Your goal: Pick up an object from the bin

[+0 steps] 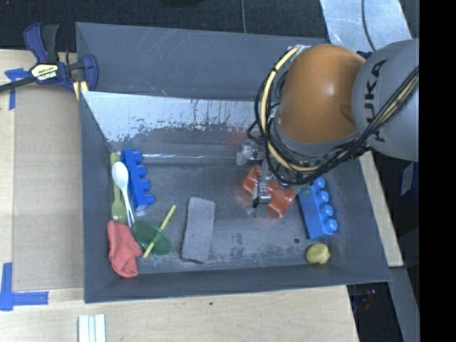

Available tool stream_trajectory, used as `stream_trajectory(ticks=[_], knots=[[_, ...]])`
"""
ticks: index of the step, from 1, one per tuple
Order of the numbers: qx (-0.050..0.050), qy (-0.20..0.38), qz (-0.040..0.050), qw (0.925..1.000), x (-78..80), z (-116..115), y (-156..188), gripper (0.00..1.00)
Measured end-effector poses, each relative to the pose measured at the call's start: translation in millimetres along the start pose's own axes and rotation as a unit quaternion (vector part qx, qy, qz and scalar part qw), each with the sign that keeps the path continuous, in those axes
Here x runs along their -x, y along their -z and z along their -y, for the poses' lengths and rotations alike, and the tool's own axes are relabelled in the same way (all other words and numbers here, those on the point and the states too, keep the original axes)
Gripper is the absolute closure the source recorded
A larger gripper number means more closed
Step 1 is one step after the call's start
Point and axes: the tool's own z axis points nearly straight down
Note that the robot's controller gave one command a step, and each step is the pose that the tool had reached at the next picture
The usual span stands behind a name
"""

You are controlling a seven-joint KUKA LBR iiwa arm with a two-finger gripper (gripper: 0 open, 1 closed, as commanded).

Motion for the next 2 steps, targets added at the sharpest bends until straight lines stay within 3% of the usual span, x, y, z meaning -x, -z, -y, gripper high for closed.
stream_trajectory(ticks=[1,2], knots=[[0.0,-0.001,0.004,1.0,1.9,1,4,0.0],[0.0,-0.034,0.0044,0.9994,11.0,68,-20,0.0]])
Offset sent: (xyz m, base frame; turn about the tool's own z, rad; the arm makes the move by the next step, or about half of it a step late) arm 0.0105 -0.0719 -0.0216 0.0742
